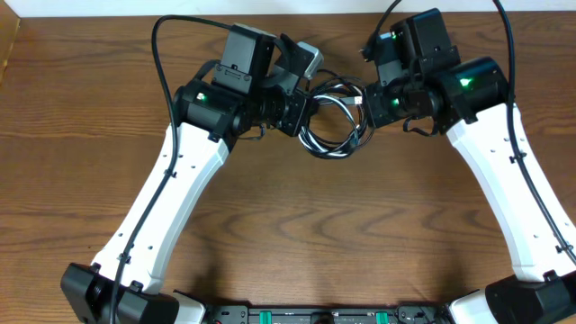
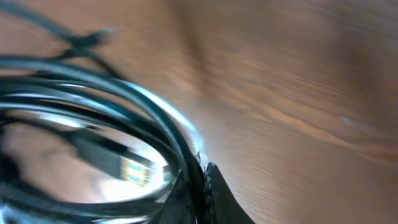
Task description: Untangle cables
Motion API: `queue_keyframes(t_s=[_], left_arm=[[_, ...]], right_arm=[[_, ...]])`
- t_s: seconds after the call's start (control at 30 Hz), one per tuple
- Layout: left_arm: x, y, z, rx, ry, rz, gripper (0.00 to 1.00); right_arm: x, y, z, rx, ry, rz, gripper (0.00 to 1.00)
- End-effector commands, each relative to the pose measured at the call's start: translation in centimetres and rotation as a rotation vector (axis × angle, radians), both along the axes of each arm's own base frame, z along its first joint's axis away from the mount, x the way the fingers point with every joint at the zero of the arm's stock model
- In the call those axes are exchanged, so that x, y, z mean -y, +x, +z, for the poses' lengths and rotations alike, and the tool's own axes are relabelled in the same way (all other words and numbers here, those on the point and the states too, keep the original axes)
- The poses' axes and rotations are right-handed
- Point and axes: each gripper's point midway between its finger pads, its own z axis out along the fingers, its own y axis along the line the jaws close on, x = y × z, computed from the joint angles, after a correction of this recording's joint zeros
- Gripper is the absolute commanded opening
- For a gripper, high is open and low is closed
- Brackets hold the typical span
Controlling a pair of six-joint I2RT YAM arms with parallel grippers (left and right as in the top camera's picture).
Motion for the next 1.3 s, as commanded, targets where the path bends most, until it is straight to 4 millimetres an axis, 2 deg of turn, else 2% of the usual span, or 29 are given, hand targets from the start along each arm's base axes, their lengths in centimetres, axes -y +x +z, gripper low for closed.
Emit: queue_keyframes(t_s=[0.0,0.17,0.27,0.37,0.43,0.5,0.6,0.67,0.83,1.0,1.17,1.27], left_arm=[[-2.0,0.8,0.4,0.047,0.084,0.072,0.14],[-3.8,1.6,-0.1,0.077,0.168,0.121,0.15],[-5.3,2.4,-0.2,0.09,0.203,0.174,0.15],[-8.2,3.9,-0.3,0.109,0.254,0.266,0.16],[-10.2,4.6,-0.3,0.111,0.272,0.323,0.16],[-12.0,5.0,-0.3,0.09,0.254,0.366,0.16],[-13.2,5.3,-0.2,0.074,0.224,0.385,0.15],[-15.1,6.0,-0.1,0.089,0.256,0.445,0.16],[-22.5,7.2,0.3,0.134,0.398,0.675,0.15],[-28.3,7.7,1.0,0.14,0.383,0.842,0.15],[-33.6,7.5,1.8,0.162,0.382,0.971,0.16],[-35.7,7.1,2.0,0.155,0.349,1.035,0.16]], right_arm=[[5.9,1.5,1.4,0.095,-0.177,-0.267,0.01],[9.2,1.2,2.6,0.111,-0.185,-0.348,0.01],[12.1,0.8,3.1,0.103,-0.185,-0.428,0.01],[15.5,0.0,3.8,0.093,-0.166,-0.525,0.01],[17.0,-0.5,4.4,0.098,-0.151,-0.557,0.02],[18.3,-1.2,5.2,0.113,-0.145,-0.587,0.01],[19.1,-1.8,6.2,0.144,-0.143,-0.613,0.02],[19.9,-2.2,6.6,0.159,-0.161,-0.641,0.02],[22.1,-3.1,7.0,0.161,-0.174,-0.71,0.02],[25.3,-4.2,7.1,0.146,-0.182,-0.808,0.01],[28.2,-5.4,7.0,0.131,-0.187,-0.906,0.01],[29.4,-6.2,7.1,0.128,-0.189,-0.949,0.01]])
